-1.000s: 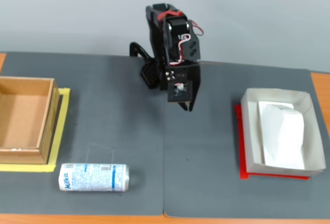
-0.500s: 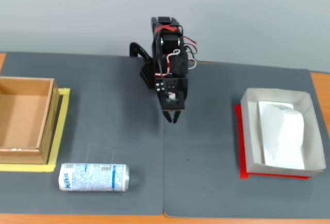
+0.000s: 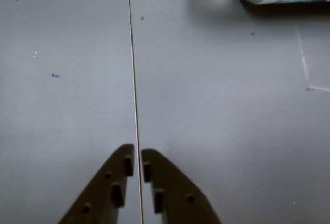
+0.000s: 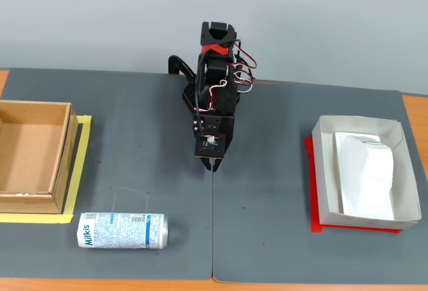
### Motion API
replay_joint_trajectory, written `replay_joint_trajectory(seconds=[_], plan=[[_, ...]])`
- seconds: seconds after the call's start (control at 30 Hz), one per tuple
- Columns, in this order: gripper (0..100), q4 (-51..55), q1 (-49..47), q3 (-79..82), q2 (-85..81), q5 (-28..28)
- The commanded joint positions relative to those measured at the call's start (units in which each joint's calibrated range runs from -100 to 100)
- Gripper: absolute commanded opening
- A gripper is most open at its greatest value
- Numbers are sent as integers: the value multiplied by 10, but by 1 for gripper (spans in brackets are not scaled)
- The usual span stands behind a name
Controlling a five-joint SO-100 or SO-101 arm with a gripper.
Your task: Pick the sandwich and put it in the gray box
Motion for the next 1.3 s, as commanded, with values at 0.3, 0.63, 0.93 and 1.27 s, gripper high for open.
replay_joint_trajectory(seconds=[0.3, 0.63, 0.93, 1.27], plan=[[2, -36, 4, 14, -9, 3], [2, -39, 4, 13, -6, 3], [2, -39, 4, 13, -5, 3], [2, -39, 4, 13, -5, 3]])
